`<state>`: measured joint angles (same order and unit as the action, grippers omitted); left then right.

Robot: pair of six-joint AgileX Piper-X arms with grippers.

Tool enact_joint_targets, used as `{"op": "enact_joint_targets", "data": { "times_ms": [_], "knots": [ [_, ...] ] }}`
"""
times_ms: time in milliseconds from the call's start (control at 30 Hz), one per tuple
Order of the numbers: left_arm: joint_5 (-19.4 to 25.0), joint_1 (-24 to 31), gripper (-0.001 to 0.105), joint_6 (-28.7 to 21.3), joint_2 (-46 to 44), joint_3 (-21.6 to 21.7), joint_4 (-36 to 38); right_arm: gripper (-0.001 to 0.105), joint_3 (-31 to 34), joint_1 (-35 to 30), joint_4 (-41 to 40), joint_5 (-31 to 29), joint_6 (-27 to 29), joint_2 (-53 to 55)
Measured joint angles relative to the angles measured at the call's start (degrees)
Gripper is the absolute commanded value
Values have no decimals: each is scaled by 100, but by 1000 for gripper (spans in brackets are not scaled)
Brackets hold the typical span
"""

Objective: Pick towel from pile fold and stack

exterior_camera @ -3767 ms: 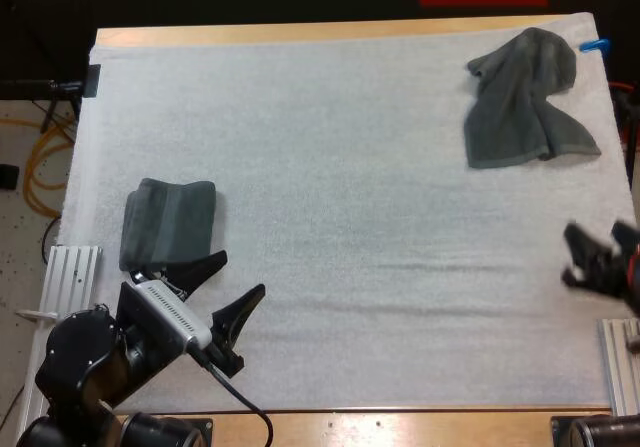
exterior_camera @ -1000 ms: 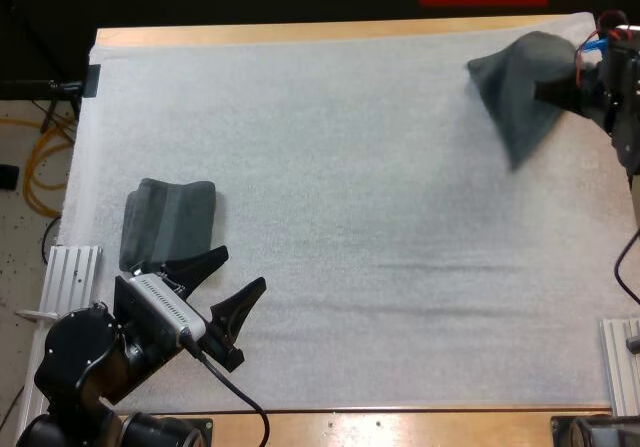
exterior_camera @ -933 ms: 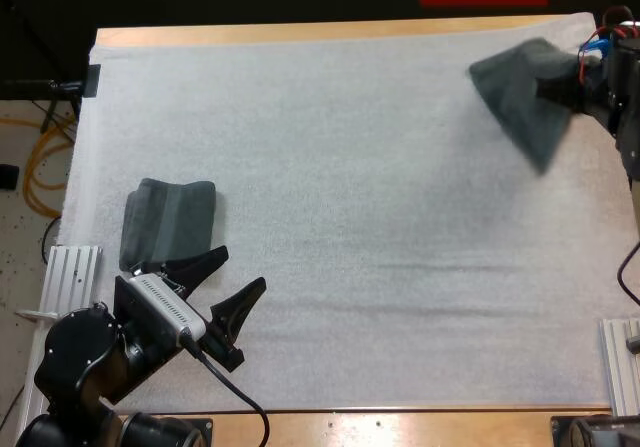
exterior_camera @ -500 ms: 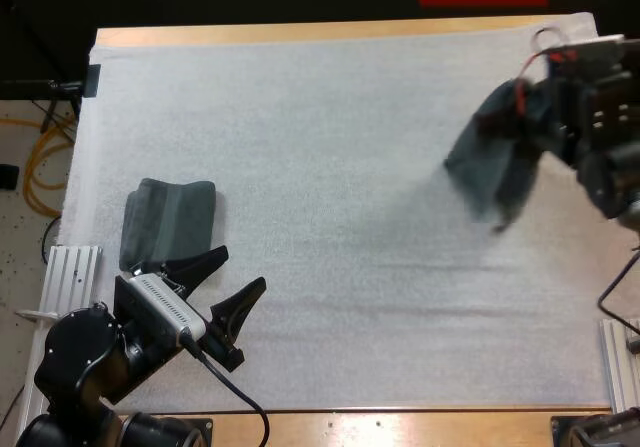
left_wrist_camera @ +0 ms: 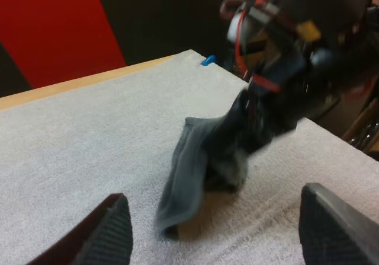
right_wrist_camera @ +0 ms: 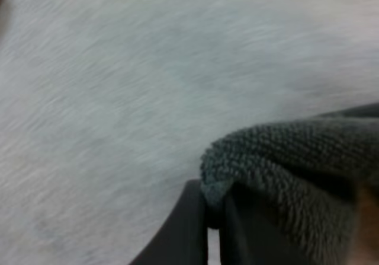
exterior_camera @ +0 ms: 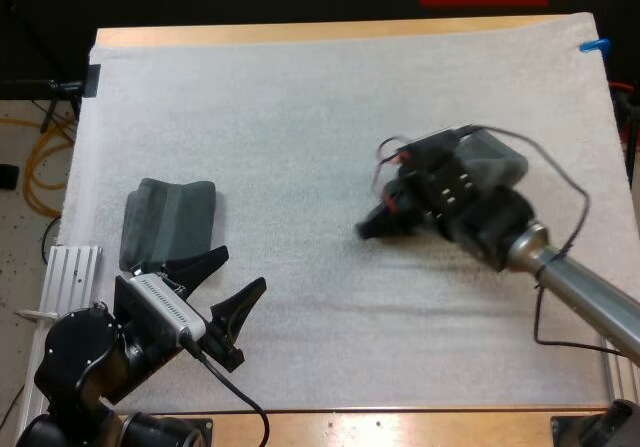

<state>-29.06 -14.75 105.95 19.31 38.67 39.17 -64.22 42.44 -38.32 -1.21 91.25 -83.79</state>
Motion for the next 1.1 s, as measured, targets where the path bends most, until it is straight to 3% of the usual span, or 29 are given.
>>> {"op": "enact_joint_targets", "data": {
  "times_ms": [267,467,667,733,833,900,967,1100],
  "knots": [
    [0,0,59,0,0,0,0,0,0,699,122,904,-37,-75],
    [0,0,59,0,0,0,0,0,0,728,121,1636,-752,-75],
    [0,0,59,0,0,0,0,0,0,728,121,1540,-1007,-75],
    [0,0,59,0,0,0,0,6,0,728,121,1490,-1009,-75],
    [0,0,59,0,0,0,0,34,-65,728,121,1400,-1013,-75],
    [0,0,59,0,0,0,0,60,-166,728,121,1331,-1009,-75],
    [0,0,59,0,0,0,0,72,-299,728,114,1227,-909,-59],
    [0,0,59,0,0,0,0,68,-633,728,-168,647,-602,48]
  ]
}}
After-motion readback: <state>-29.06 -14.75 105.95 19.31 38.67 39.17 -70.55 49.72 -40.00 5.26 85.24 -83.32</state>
